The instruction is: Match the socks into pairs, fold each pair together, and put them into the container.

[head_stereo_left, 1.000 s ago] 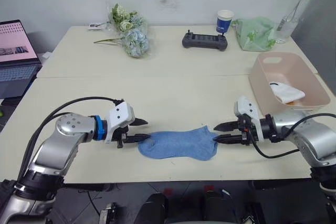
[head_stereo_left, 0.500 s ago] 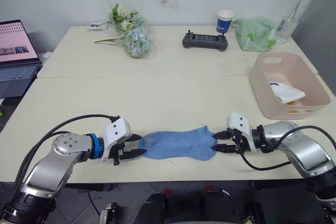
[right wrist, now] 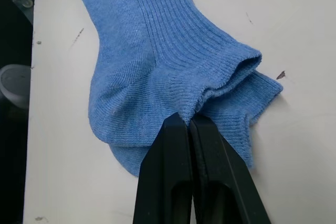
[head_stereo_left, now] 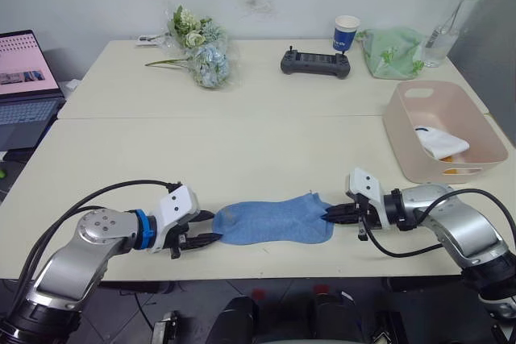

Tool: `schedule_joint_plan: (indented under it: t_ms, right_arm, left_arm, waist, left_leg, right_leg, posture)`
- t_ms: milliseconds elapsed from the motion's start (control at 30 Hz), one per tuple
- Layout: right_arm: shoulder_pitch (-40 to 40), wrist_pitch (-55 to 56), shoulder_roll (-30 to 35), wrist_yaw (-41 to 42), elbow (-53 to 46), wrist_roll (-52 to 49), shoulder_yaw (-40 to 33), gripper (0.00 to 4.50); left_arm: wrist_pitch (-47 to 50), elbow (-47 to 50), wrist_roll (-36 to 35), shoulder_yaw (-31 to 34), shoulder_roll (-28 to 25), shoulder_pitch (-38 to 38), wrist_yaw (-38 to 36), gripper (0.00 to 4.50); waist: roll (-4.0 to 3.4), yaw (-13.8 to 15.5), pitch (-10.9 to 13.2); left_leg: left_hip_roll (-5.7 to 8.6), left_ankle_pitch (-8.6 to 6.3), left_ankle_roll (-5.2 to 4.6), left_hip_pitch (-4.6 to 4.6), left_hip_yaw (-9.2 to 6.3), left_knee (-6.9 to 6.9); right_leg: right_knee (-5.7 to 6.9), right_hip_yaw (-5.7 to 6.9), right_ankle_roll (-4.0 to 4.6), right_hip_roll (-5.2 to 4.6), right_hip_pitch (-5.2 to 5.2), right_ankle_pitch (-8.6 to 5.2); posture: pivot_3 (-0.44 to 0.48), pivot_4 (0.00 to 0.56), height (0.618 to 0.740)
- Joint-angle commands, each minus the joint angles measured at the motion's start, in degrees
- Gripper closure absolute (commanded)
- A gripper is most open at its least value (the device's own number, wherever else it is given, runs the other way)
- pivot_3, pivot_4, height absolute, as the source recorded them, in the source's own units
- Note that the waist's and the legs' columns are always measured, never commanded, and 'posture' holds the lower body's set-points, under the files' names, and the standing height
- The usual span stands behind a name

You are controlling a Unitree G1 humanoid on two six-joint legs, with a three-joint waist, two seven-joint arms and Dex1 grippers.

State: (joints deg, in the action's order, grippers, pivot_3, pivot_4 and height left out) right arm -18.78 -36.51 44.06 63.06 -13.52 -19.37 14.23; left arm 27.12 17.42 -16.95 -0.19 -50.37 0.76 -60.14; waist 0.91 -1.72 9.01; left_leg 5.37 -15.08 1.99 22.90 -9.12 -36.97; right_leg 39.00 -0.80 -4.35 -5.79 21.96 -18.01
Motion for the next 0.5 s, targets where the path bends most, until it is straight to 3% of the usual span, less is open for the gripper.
schedule_joint_plan:
  t_ms: [33,133,233,333,500]
  right_arm:
    - [-1.70,-1.35,0.83,1.11,-3.04,-2.23,-2.05,4.49]
    - [-1.90,-2.52,0.98,1.50,-4.44,-3.07,-1.90,4.49]
    - [-1.89,-3.07,1.19,1.44,-5.11,-3.38,-1.68,4.49]
    - [-2.03,-3.66,1.07,1.19,-5.55,-3.65,-1.86,4.50]
    - [-1.86,-4.58,1.12,1.37,-6.49,-4.53,-2.42,4.50]
  left_arm:
    - [0.64,0.89,-1.77,2.36,-0.21,0.51,0.33,2.01]
    - [5.81,0.64,-6.48,3.88,2.24,1.59,1.45,2.01]
    - [6.20,0.00,-6.23,3.16,2.52,1.98,1.68,2.01]
    - [6.27,-0.85,-5.84,2.69,2.72,2.44,2.38,2.62]
    - [5.54,-1.72,-5.21,1.50,2.05,1.88,1.57,4.25]
  waist:
    - [0.00,-0.01,0.00]
    - [0.00,0.00,0.00]
    - [0.00,-0.02,0.00]
    - [0.00,-0.03,0.00]
    - [0.00,-0.02,0.00]
  left_leg:
    - [0.00,0.00,0.00,0.00,0.00,0.00]
    - [0.00,0.00,0.00,0.00,0.00,0.00]
    - [0.00,0.00,0.00,0.00,-0.01,-0.01]
    - [0.00,0.00,0.00,0.00,-0.01,0.00]
    - [0.00,0.00,0.00,0.00,-0.01,0.00]
  right_leg:
    - [0.00,0.00,0.00,0.00,0.00,0.00]
    - [0.00,0.00,0.00,0.00,0.00,0.00]
    - [0.00,0.01,0.00,0.00,-0.01,0.00]
    - [0.00,0.02,0.00,0.00,0.00,0.00]
    - [0.00,0.01,0.00,0.00,0.00,0.00]
  posture:
    - [0.000,0.150,0.740]
    - [0.000,0.150,0.740]
    - [0.000,0.150,0.740]
    - [0.000,0.150,0.740]
    - [0.000,0.150,0.740]
